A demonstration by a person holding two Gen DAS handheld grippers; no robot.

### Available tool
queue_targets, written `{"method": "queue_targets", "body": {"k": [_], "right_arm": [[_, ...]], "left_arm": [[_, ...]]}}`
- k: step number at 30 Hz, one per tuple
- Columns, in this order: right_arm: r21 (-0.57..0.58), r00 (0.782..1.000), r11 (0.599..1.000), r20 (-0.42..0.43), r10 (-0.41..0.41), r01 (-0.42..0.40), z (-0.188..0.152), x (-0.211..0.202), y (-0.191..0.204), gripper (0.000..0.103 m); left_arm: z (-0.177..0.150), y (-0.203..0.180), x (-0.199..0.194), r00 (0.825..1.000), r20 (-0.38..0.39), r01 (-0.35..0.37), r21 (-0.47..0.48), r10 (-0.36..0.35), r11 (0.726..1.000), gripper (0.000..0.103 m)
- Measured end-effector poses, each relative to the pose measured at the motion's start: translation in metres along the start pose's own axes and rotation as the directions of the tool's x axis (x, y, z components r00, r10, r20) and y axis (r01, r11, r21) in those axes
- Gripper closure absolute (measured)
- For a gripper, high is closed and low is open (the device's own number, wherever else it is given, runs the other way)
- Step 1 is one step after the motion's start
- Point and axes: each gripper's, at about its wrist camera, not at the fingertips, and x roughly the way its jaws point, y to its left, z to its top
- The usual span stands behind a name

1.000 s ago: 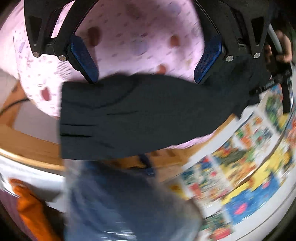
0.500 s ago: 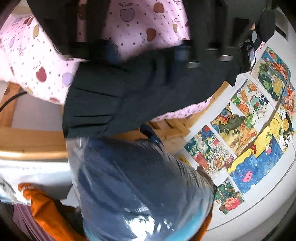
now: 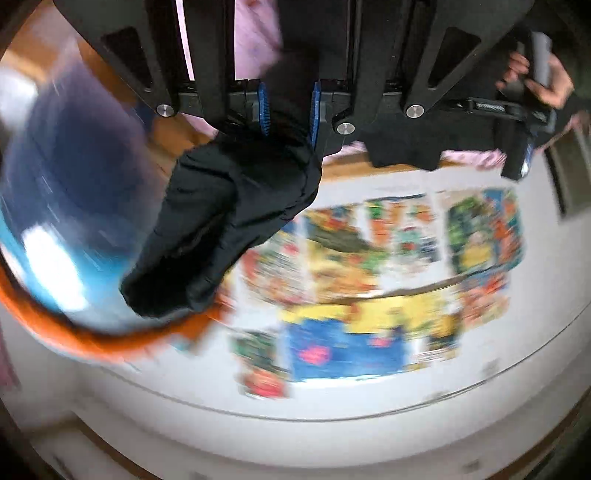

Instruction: Fold large clothes

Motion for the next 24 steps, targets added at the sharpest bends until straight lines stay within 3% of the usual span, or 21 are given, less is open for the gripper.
{"method": "queue_targets", "body": {"k": [3,7,9,11,13,14,15,18,21,24], "right_arm": [[-0.145,0.992,0.982,0.012,0.122,-0.119,0.013,0.003,0.059,0.087],[-0.297,0.958,0.912,-0.057,0.281,-0.285,0.004,0.003,0.129,0.087],[-0.354,0.932,0.863,-0.126,0.339,-0.361,-0.007,0.004,0.157,0.087],[-0.391,0.894,0.805,-0.244,0.377,-0.446,-0.02,0.011,0.18,0.086],[-0.376,0.841,0.764,-0.369,0.395,-0.524,-0.036,0.02,0.197,0.064],[-0.36,0.821,0.756,-0.405,0.402,-0.547,-0.041,0.022,0.199,0.036],[-0.326,0.79,0.744,-0.441,0.426,-0.583,-0.048,0.021,0.199,0.029],[-0.258,0.724,0.722,-0.516,0.459,-0.642,-0.065,0.014,0.186,0.029],[-0.222,0.707,0.737,-0.547,0.448,-0.638,-0.079,0.001,0.162,0.029],[-0.209,0.718,0.772,-0.565,0.406,-0.6,-0.098,-0.014,0.13,0.029]], "left_arm": [[-0.013,0.04,-0.034,0.999,0.021,-0.025,-0.061,0.027,0.998,0.009],[-0.031,0.086,-0.058,0.997,0.07,-0.025,-0.169,0.037,0.985,0.009],[-0.04,0.102,-0.063,0.994,0.113,0.022,-0.22,0.003,0.975,0.009],[-0.05,0.114,-0.067,0.984,0.173,0.094,-0.267,-0.048,0.959,0.009],[-0.056,0.12,-0.065,0.974,0.201,0.157,-0.288,-0.101,0.945,0.008],[-0.059,0.121,-0.059,0.971,0.2,0.189,-0.286,-0.134,0.939,0.008],[-0.061,0.119,-0.052,0.97,0.193,0.196,-0.283,-0.145,0.939,0.008],[-0.063,0.118,-0.026,0.98,0.123,0.188,-0.292,-0.158,0.938,0.008],[-0.065,0.126,0.005,0.987,0.012,0.152,-0.364,-0.158,0.919,0.008],[-0.068,0.138,0.021,0.967,0.011,0.231,-0.459,-0.254,0.858,0.008]]}}
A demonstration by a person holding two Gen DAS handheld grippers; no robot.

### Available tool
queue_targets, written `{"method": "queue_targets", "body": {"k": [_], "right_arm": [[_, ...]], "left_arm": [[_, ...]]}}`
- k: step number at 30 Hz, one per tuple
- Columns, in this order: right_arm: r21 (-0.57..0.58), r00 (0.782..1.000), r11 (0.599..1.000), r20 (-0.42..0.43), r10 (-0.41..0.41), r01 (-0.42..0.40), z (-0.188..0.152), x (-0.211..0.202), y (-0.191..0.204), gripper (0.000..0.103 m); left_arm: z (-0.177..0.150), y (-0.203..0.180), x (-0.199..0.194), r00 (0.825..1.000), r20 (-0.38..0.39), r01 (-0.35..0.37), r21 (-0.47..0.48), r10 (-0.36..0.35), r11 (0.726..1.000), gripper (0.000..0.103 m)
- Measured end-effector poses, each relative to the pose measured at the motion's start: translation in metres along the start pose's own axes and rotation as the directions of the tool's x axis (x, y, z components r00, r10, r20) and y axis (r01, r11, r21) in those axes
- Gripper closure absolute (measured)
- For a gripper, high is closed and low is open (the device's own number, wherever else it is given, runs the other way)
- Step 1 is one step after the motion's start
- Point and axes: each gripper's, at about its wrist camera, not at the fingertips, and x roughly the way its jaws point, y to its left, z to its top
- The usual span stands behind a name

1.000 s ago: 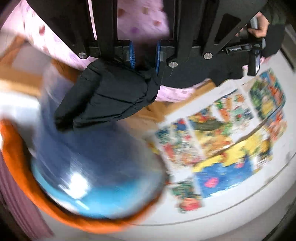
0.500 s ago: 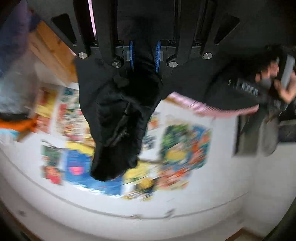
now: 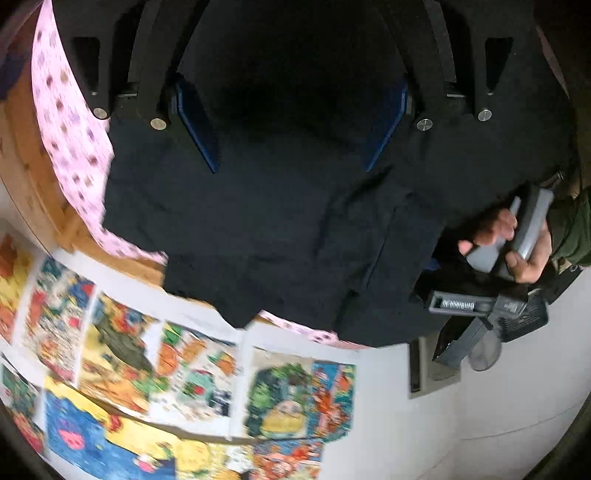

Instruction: Fold large clothes

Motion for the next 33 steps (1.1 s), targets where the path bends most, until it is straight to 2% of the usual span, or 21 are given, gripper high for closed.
{"method": "queue_targets", "body": {"k": [2,3,5,7,9,12,14,17,19,21,22,23,25,27,30,32,33], "right_arm": [[0.034,1.0,0.999,-0.028,-0.007,0.008,-0.014,0.001,-0.011,0.029],[0.047,0.999,0.999,-0.035,-0.014,0.015,-0.018,0.003,-0.014,0.029],[0.078,0.999,0.997,-0.05,-0.021,0.025,-0.029,0.001,-0.024,0.029],[0.099,0.998,0.995,-0.059,-0.026,0.031,-0.025,0.015,-0.043,0.029],[0.131,0.998,0.991,-0.064,-0.02,0.028,-0.034,0.011,-0.045,0.029],[0.152,0.998,0.988,-0.065,-0.016,0.026,-0.027,0.022,-0.051,0.029],[0.149,0.998,0.988,-0.064,-0.019,0.029,-0.019,0.035,-0.056,0.029],[0.129,0.998,0.991,-0.059,-0.031,0.038,-0.016,0.036,-0.055,0.029],[0.118,0.997,0.992,-0.059,-0.04,0.047,-0.016,0.035,-0.051,0.029],[0.107,0.997,0.993,-0.064,-0.045,0.051,-0.015,0.035,-0.048,0.029],[0.098,0.997,0.994,-0.066,-0.049,0.055,-0.014,0.035,-0.047,0.029],[0.088,0.996,0.994,-0.067,-0.057,0.063,-0.012,0.035,-0.046,0.029],[0.056,0.992,0.993,-0.067,-0.102,0.106,-0.005,0.036,-0.048,0.029],[0.042,0.989,0.989,-0.058,-0.139,0.142,0.006,0.037,-0.052,0.029],[0.085,0.983,0.98,-0.05,-0.175,0.178,0.027,0.049,-0.074,0.029],[0.167,0.985,0.971,-0.056,-0.165,0.172,0.038,0.065,-0.096,0.029],[0.22,0.988,0.964,-0.057,-0.144,0.153,0.047,0.077,-0.111,0.029]], "left_arm": [[-0.001,0.007,-0.001,0.997,0.01,0.082,-0.035,-0.081,0.996,0.008],[-0.003,0.008,-0.002,0.995,0.012,0.098,-0.036,-0.098,0.995,0.008],[-0.008,0.009,-0.004,0.99,0.006,0.139,-0.013,-0.138,0.99,0.008],[-0.014,0.007,-0.002,0.983,-0.004,0.186,0.008,-0.186,0.983,0.008],[-0.014,0.003,-0.001,0.98,-0.01,0.2,0.016,-0.2,0.98,0.008],[-0.009,0.004,-0.008,0.976,0.013,0.216,0.027,-0.216,0.976,0.007],[-0.007,0.003,-0.003,0.987,0.002,0.158,0.027,-0.158,0.987,0.006],[-0.008,0.001,0.013,0.999,-0.04,0.015,0.022,-0.014,1.0,0.009],[-0.01,-0.002,0.017,0.997,-0.04,-0.063,0.03,0.065,0.998,0.03],[-0.009,-0.009,0.023,0.983,-0.042,-0.176,0.075,0.179,0.982,0.076],[-0.008,-0.012,0.024,0.975,-0.032,-0.218,0.1,0.222,0.971,0.082],[-0.007,-0.014,0.025,0.97,-0.023,-0.239,0.118,0.244,0.964,0.093],[-0.002,-0.032,0.023,0.959,0.027,-0.281,0.194,0.281,0.94,0.096],[0.004,-0.056,0.016,0.946,0.112,-0.324,0.275,0.305,0.905,0.097],[0.019,-0.081,0.002,0.922,0.225,-0.376,0.317,0.316,0.871,0.097],[0.032,-0.089,0.004,0.88,0.269,-0.469,0.349,0.393,0.811,0.097],[0.036,-0.089,0.009,0.851,0.28,-0.523,0.367,0.445,0.769,0.097]]}}
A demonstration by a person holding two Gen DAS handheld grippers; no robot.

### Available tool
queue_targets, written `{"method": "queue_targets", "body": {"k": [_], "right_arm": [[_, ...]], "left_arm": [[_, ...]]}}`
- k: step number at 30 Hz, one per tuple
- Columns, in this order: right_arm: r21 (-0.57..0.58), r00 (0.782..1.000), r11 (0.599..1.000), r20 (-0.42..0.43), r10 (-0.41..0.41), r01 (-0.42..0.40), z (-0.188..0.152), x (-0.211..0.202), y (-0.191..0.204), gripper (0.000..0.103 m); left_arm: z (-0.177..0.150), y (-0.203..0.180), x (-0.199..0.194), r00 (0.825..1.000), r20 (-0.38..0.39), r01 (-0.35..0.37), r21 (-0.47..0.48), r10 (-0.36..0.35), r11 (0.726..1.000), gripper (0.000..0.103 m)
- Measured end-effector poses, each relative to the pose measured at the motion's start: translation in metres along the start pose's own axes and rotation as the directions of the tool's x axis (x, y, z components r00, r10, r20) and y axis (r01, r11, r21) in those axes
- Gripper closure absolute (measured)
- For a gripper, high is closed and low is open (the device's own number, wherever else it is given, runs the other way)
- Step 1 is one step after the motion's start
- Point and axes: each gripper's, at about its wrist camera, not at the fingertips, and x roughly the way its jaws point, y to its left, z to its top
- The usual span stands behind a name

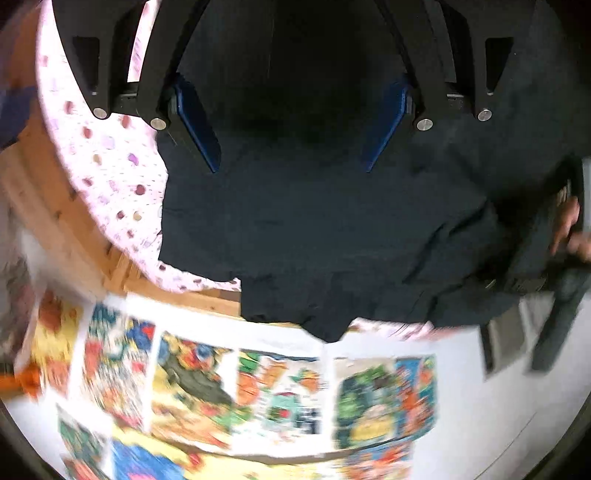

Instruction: Fold large clothes

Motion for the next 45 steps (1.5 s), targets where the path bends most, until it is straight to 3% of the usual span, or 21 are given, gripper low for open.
{"method": "queue_targets", "body": {"k": [2,3,7,11,13,16,17,18,20,23,25,30,36,38,39,40,42,43,45], "right_arm": [[0.045,1.0,0.999,-0.017,0.014,-0.013,0.013,0.024,-0.01,0.029],[0.059,0.999,0.998,-0.05,0.014,-0.011,0.021,0.043,-0.013,0.029],[0.026,0.984,1.0,-0.177,-0.011,0.016,0.031,0.11,-0.006,0.029],[-0.045,0.954,0.998,-0.294,-0.058,0.047,0.016,0.161,0.009,0.029],[-0.038,0.952,0.998,-0.3,-0.055,0.046,0.01,0.169,0.011,0.027],[-0.012,0.963,0.999,-0.266,-0.043,0.041,0.002,0.165,0.011,0.025],[-0.01,0.966,0.999,-0.256,-0.042,0.041,0.0,0.162,0.012,0.024],[-0.011,0.968,0.999,-0.249,-0.043,0.042,-0.001,0.159,0.014,0.023],[-0.014,0.968,0.999,-0.246,-0.051,0.05,-0.001,0.15,0.019,0.02],[-0.037,0.966,0.997,-0.25,-0.072,0.064,0.001,0.133,0.023,0.017],[-0.069,0.968,0.995,-0.236,-0.081,0.067,0.006,0.119,0.024,0.016],[-0.129,0.98,0.992,-0.195,-0.035,0.01,0.027,0.075,0.059,0.015],[-0.174,0.978,0.973,-0.173,0.12,-0.15,0.047,0.051,0.127,0.013],[-0.203,0.974,0.963,-0.179,0.142,-0.178,0.049,0.057,0.148,0.013],[-0.229,0.972,0.955,-0.186,0.146,-0.188,0.049,0.063,0.16,0.013],[-0.252,0.97,0.949,-0.195,0.143,-0.19,0.048,0.071,0.171,0.013],[-0.27,0.967,0.944,-0.215,0.134,-0.191,0.046,0.083,0.188,0.013],[-0.269,0.966,0.944,-0.223,0.132,-0.191,0.046,0.088,0.197,0.013],[-0.254,0.965,0.949,-0.228,0.131,-0.188,0.048,0.102,0.204,0.013]], "left_arm": [[0.001,-0.003,0.017,0.996,-0.036,-0.083,0.076,0.086,0.994,0.097],[-0.001,0.0,0.023,0.994,-0.05,-0.091,0.083,0.095,0.992,0.097],[-0.014,0.017,0.067,0.981,-0.173,-0.089,0.024,0.092,0.996,0.096],[-0.023,0.03,0.083,0.973,-0.222,-0.076,-0.053,0.063,0.996,0.094],[-0.024,0.039,0.077,0.98,-0.195,0.0,-0.117,-0.023,0.993,0.093],[-0.023,0.048,0.065,0.985,-0.14,0.077,-0.166,-0.1,0.983,0.083],[-0.023,0.05,0.056,0.985,-0.104,0.119,-0.176,-0.138,0.977,0.07],[-0.023,0.051,0.047,0.984,-0.072,0.147,-0.181,-0.162,0.973,0.044],[-0.025,0.055,0.024,0.98,0.032,0.199,-0.213,-0.197,0.956,0.008],[-0.027,0.068,-0.01,0.96,0.149,0.271,-0.279,-0.238,0.921,0.005],[-0.033,0.078,-0.033,0.953,0.185,0.289,-0.328,-0.238,0.899,0.004],[-0.081,0.105,-0.092,0.968,0.218,0.215,-0.449,-0.127,0.867,0.003],[-0.163,0.138,-0.134,0.99,0.137,0.059,-0.605,0.031,0.794,0.001],[-0.189,0.155,-0.141,0.989,0.118,0.017,-0.684,0.087,0.729,0.001],[-0.199,0.165,-0.143,0.988,0.116,0.014,-0.72,0.101,0.694,0.001],[-0.209,0.178,-0.144,0.987,0.114,0.012,-0.767,0.117,0.642,0.001],[-0.218,0.192,-0.14,0.985,0.112,0.017,-0.815,0.128,0.58,0.001],[-0.223,0.2,-0.139,0.981,0.142,0.046,-0.833,0.134,0.551,0.001],[-0.223,0.207,-0.136,0.974,0.17,0.063,-0.843,0.153,0.534,0.001]]}}
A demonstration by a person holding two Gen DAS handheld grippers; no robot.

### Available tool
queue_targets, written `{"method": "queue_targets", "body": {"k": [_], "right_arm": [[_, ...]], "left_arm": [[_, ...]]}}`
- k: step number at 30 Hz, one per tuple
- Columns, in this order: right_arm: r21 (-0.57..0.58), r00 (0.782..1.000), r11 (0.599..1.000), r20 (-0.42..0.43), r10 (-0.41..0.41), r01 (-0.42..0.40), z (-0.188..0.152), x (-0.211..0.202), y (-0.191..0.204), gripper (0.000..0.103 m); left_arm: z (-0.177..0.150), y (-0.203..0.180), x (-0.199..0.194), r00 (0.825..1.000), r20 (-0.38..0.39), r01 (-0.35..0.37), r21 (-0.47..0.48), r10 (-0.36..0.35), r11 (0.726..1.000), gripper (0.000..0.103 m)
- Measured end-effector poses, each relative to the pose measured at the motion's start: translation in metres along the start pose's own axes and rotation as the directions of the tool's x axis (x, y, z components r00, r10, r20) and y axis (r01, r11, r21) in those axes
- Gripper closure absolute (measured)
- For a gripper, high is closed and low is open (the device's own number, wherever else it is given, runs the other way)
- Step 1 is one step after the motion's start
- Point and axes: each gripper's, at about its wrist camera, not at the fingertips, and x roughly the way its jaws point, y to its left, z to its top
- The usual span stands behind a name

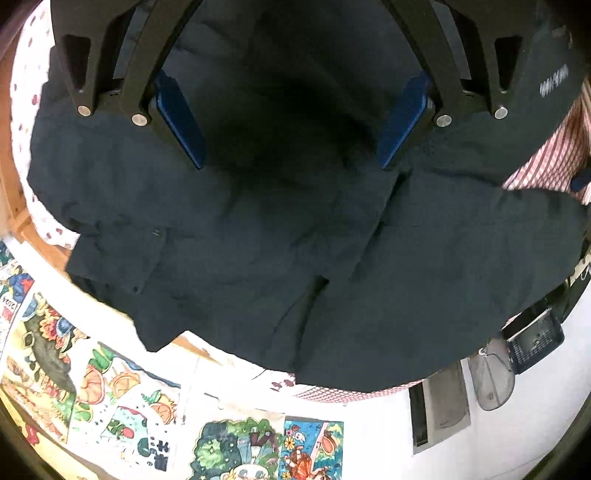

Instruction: Fold large clothes

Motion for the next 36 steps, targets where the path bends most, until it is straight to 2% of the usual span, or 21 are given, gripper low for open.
{"method": "queue_targets", "body": {"k": [4,7,8,10,12,13,15,17,18,19,21,23,25,27,29,31,33,36], "right_arm": [[0.029,0.999,0.999,-0.008,-0.038,0.038,0.011,0.022,0.003,0.013],[0.024,0.998,0.999,-0.037,-0.047,0.048,0.014,0.045,0.01,0.013],[0.021,0.998,0.999,-0.04,-0.047,0.047,0.014,0.051,0.013,0.013],[0.025,0.999,0.999,-0.04,-0.024,0.025,0.01,0.064,0.017,0.013],[0.035,0.999,0.999,-0.052,-0.013,0.015,0.005,0.074,0.019,0.013],[0.039,0.998,0.999,-0.057,-0.013,0.015,0.002,0.079,0.02,0.013],[0.045,0.998,0.999,-0.053,-0.015,0.018,-0.003,0.085,0.021,0.011],[0.046,0.999,0.999,-0.047,-0.017,0.019,-0.005,0.086,0.023,0.011],[0.045,0.999,0.999,-0.042,-0.018,0.02,-0.006,0.085,0.024,0.011],[0.046,0.999,0.999,-0.038,-0.017,0.019,-0.007,0.083,0.025,0.011],[0.056,1.0,0.998,-0.026,-0.007,0.008,-0.007,0.075,0.023,0.011],[0.074,1.0,0.997,-0.008,0.003,-0.003,-0.006,0.067,0.016,0.011],[0.097,1.0,0.995,0.016,0.017,-0.018,-0.006,0.051,0.007,0.011],[0.108,0.999,0.994,0.03,0.018,-0.021,-0.008,0.035,-0.002,0.011],[0.118,0.999,0.993,0.042,0.005,-0.01,-0.012,0.018,-0.015,0.011],[0.136,0.999,0.991,0.053,-0.01,0.003,-0.02,-0.001,-0.034,0.011],[0.157,0.998,0.988,0.063,-0.021,0.011,-0.029,-0.018,-0.048,0.011],[0.191,0.996,0.981,0.073,-0.053,0.038,-0.045,-0.04,-0.069,0.011]], "left_arm": [[0.004,0.003,0.007,0.998,0.065,0.024,-0.032,-0.022,0.999,0.003],[0.006,0.01,0.011,0.996,0.084,0.03,-0.06,-0.025,0.998,0.003],[0.006,0.014,0.013,0.996,0.091,0.029,-0.07,-0.022,0.997,0.007],[0.004,0.021,0.013,0.994,0.107,0.009,-0.094,0.001,0.996,0.02],[0.004,0.028,0.013,0.993,0.119,-0.009,-0.11,0.023,0.994,0.046],[0.005,0.03,0.014,0.992,0.121,-0.022,-0.118,0.036,0.993,0.053],[0.006,0.034,0.015,0.991,0.131,-0.023,-0.128,0.04,0.991,0.073],[0.007,0.032,0.015,0.988,0.149,-0.018,-0.104,0.034,0.994,0.084],[0.008,0.026,0.013,0.986,0.16,-0.027,-0.062,0.037,0.998,0.09],[0.007,0.018,0.011,0.982,0.181,-0.044,-0.003,0.044,0.999,0.091],[0.005,-0.006,-0.001,0.964,0.264,-0.071,0.13,0.035,0.989,0.093],[0.006,-0.03,-0.015,0.942,0.334,-0.09,0.243,0.003,0.966,0.093],[0.01,-0.05,-0.03,0.924,0.379,-0.079,0.311,-0.048,0.947,0.094],[0.02,-0.075,-0.05,0.898,0.422,-0.051,0.384,-0.126,0.922,0.094],[0.03,-0.102,-0.064,0.879,0.435,-0.025,0.451,-0.195,0.892,0.094],[0.036,-0.136,-0.072,0.879,0.414,-0.029,0.541,-0.236,0.841,0.094],[0.035,-0.172,-0.072,0.891,0.38,-0.048,0.623,-0.248,0.781,0.094],[0.027,-0.215,-0.069,0.901,0.314,-0.002,0.695,-0.301,0.719,0.094]]}}
